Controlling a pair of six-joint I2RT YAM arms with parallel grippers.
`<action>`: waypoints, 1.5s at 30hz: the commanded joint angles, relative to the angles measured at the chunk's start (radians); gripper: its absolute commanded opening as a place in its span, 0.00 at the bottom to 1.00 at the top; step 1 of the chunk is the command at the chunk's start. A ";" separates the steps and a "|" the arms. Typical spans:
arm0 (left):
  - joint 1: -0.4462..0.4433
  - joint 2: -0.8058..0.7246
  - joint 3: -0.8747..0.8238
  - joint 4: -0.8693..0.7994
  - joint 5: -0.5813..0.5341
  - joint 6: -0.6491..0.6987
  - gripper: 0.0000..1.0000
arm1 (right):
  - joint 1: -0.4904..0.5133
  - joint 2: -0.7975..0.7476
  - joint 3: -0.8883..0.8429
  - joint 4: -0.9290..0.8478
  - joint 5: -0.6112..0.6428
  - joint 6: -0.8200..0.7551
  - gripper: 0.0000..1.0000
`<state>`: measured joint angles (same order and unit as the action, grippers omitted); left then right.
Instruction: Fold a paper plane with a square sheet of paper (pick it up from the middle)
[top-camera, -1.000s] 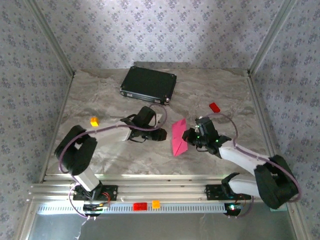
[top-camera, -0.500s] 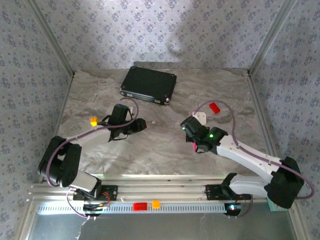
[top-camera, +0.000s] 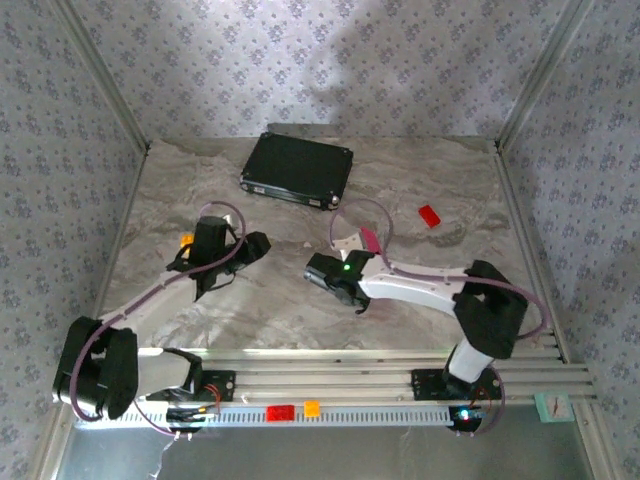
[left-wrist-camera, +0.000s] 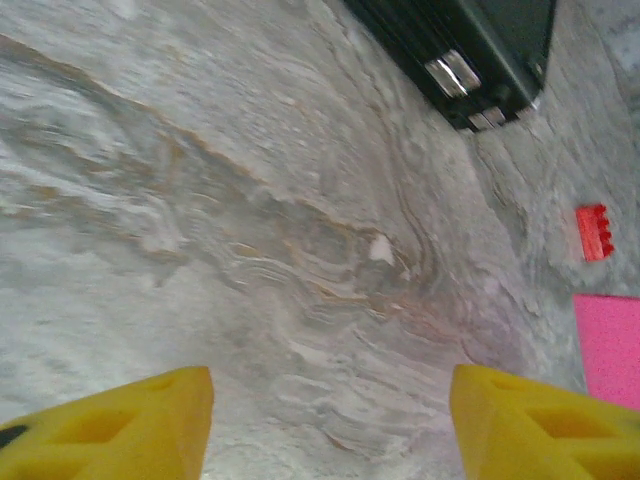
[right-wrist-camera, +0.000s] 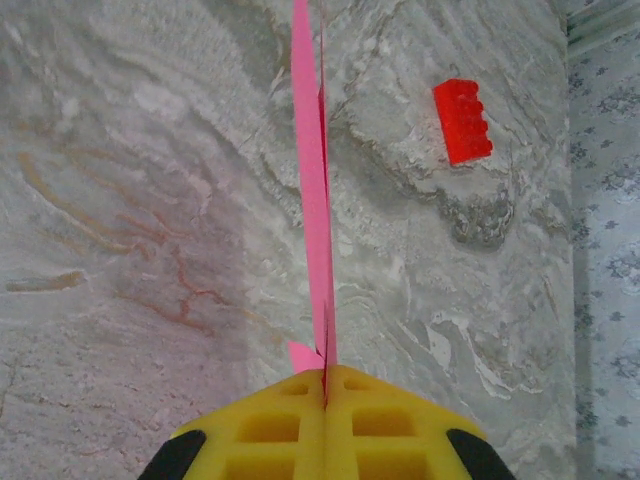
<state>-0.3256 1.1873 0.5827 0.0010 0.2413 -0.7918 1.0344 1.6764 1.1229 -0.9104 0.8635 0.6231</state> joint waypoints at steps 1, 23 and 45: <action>0.033 -0.071 -0.022 -0.022 -0.048 -0.028 0.70 | 0.007 0.077 0.053 -0.037 0.004 -0.003 0.01; 0.080 -0.141 0.085 -0.185 -0.043 0.100 1.00 | -0.218 -0.254 -0.287 0.772 -0.859 0.057 0.69; -0.042 0.161 0.133 -0.016 0.265 0.061 0.86 | -0.586 -0.349 -0.671 1.155 -1.305 0.243 0.06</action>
<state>-0.3378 1.3300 0.6704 -0.0525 0.4683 -0.7231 0.4541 1.2770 0.4255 0.1776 -0.3542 0.8524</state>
